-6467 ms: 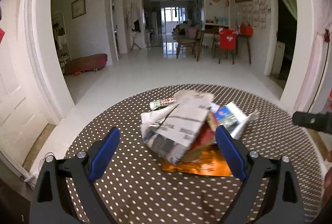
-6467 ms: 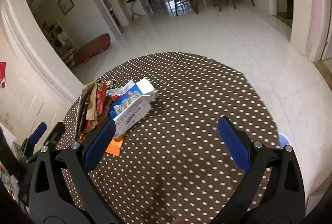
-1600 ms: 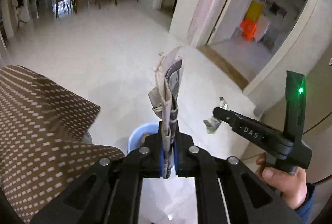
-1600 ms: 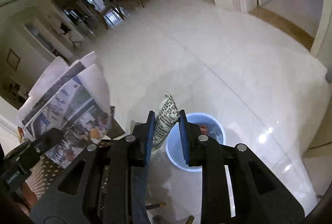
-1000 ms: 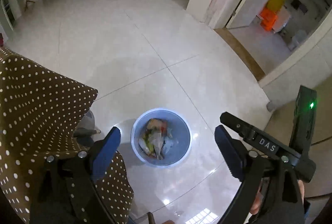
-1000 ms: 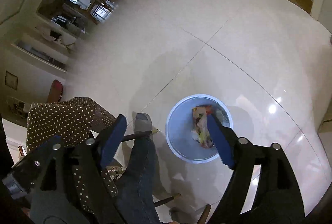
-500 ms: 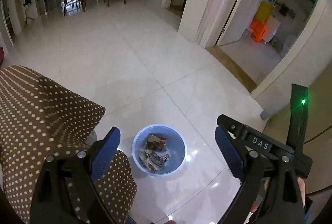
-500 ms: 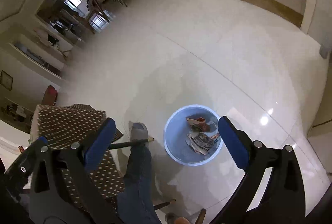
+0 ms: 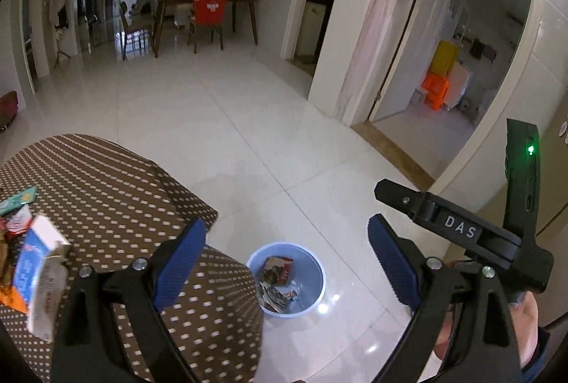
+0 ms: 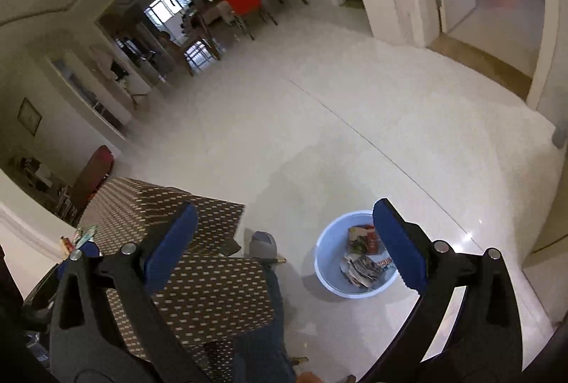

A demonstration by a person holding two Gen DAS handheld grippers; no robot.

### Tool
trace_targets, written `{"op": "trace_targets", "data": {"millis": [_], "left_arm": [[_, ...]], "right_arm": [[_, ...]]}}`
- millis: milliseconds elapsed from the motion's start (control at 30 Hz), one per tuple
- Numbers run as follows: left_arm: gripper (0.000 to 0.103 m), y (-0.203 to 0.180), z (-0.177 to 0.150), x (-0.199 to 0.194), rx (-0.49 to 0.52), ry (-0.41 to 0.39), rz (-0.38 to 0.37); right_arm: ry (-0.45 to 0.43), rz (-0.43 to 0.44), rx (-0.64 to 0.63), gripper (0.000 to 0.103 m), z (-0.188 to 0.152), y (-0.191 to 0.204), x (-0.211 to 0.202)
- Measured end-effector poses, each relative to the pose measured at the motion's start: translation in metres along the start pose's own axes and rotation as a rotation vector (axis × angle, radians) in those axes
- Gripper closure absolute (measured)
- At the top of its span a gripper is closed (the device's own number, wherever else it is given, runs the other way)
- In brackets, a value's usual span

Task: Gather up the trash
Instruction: 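Move both open grippers back over the table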

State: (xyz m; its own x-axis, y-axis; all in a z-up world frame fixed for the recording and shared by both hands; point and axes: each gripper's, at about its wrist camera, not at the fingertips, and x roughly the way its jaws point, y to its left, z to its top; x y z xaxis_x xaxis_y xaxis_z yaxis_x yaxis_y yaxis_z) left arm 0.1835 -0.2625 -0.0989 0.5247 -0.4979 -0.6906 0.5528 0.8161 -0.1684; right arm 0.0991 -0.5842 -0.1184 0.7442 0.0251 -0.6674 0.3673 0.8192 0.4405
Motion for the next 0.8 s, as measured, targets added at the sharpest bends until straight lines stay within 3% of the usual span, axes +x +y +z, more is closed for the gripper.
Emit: {"op": "trace_targets", "data": {"millis": [367,600,800], "left_arm": [[0.012,0.056,-0.006,-0.091,-0.044,-0.170,0.068],[0.011,0.090,-0.018,-0.129,-0.067,-0.234,0.145],[0.011,0.123,-0.031,-0.155,-0.067,-0.285,0.257]], "right_arm": [[-0.051,0.065,-0.107,0.006,-0.007,0.081,-0.027],[-0.049,0.101,-0.175,0.006,-0.022,0.121,-0.026],[-0.035,0.126,-0.229,0.006,-0.038,0.156,-0.021]]}}
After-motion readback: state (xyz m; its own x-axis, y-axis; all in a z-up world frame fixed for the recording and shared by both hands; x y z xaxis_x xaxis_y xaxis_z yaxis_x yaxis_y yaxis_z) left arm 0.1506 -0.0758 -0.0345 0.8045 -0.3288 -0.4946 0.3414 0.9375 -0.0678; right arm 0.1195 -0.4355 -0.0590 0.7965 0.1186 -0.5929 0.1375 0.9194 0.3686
